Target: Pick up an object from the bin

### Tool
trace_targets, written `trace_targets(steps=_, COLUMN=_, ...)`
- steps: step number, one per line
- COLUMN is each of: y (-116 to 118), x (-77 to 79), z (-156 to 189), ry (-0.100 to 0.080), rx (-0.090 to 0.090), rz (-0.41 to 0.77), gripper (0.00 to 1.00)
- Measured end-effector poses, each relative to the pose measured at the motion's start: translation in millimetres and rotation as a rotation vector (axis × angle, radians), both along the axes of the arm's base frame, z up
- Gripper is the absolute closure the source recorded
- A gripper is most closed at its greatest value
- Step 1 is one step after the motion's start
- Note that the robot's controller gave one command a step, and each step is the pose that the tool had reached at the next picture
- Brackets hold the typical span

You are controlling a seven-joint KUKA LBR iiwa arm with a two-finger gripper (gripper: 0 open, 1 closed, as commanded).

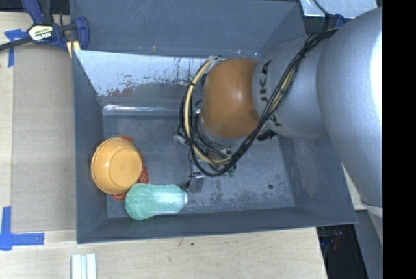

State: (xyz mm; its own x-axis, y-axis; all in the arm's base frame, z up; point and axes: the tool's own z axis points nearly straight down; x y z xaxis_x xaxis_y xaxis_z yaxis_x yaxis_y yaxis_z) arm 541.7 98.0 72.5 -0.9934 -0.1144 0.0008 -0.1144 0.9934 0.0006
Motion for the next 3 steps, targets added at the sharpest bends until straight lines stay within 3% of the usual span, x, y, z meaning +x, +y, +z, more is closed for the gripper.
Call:
trace_targets(steps=1, y=34.5, x=33.2, z=-1.4, ry=-0.02, rx=0.003, rz=-0.083, gripper=0.0)
trace_targets(steps=2, y=36.6, x=6.0, z=-0.7, ry=-0.008, rx=0.0, rz=-0.002, gripper=1.0)
trace_targets(steps=3, y=36.6, x=6.0, z=-0.7, ry=-0.008, rx=0.0, rz=-0.002, gripper=1.0)
